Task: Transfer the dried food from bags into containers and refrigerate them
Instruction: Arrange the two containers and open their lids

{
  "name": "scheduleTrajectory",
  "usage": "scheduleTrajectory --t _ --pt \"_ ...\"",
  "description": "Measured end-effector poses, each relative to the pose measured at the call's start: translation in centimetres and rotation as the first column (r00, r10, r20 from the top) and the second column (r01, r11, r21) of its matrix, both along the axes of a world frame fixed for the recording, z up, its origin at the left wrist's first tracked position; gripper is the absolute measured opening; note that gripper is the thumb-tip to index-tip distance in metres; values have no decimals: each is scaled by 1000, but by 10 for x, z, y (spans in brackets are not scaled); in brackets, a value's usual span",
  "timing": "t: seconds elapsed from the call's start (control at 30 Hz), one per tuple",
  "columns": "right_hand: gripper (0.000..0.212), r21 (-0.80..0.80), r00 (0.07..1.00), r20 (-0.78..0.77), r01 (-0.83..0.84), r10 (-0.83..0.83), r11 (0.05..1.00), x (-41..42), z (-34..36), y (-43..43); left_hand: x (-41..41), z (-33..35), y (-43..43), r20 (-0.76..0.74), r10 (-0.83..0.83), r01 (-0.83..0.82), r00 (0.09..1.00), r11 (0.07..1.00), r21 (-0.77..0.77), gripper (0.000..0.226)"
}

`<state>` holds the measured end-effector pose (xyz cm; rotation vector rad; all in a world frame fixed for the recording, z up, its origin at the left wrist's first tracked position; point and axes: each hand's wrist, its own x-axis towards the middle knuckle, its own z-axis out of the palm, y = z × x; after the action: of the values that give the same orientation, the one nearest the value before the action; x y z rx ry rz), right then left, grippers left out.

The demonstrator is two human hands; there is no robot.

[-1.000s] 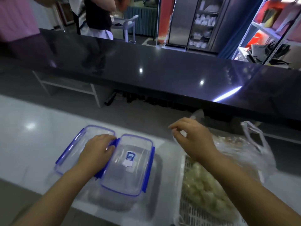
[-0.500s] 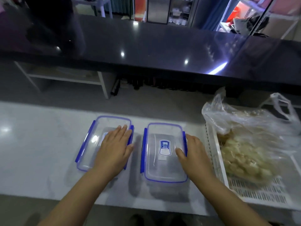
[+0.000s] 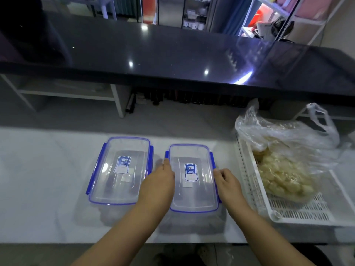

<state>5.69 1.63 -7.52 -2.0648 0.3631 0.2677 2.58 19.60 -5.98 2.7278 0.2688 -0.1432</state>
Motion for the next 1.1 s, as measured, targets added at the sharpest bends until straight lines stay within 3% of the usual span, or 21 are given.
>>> scheduleTrajectory --t 0.17,0.33,0.4,0.6,0.73,0.87,1.0,1.1 --pt "28 -14 999 29 45 -44 999 -5 -5 -9 -6 -9 -6 58 107 -86 993 953 -290 26" --pt "32 -79 998 49 42 -38 996 -6 -9 -14 -17 -16 -14 88 157 -90 984 851 -518 31" --pt "35 -78 998 44 58 -55 995 -6 -12 -14 -18 -16 -15 115 174 -76 978 812 -578 23" --pt "32 -51 996 75 52 -48 997 -7 -9 -21 -14 -25 -6 44 229 -171 972 827 -536 32" --pt "14 -240 966 249 -4 65 971 -14 -1 -23 -17 -27 -4 71 196 -124 978 820 -558 50" --pt "14 -420 928 312 -59 205 906 -22 -2 -24 -23 -35 -11 66 9 18 998 918 -397 62" --pt "14 -364 934 311 -56 178 930 -24 4 -19 -21 -37 -17 61 12 19 998 877 -481 62" --pt "12 -243 930 353 -14 102 970 -25 15 -12 -20 -31 -20 100 80 -2 992 788 -616 59"
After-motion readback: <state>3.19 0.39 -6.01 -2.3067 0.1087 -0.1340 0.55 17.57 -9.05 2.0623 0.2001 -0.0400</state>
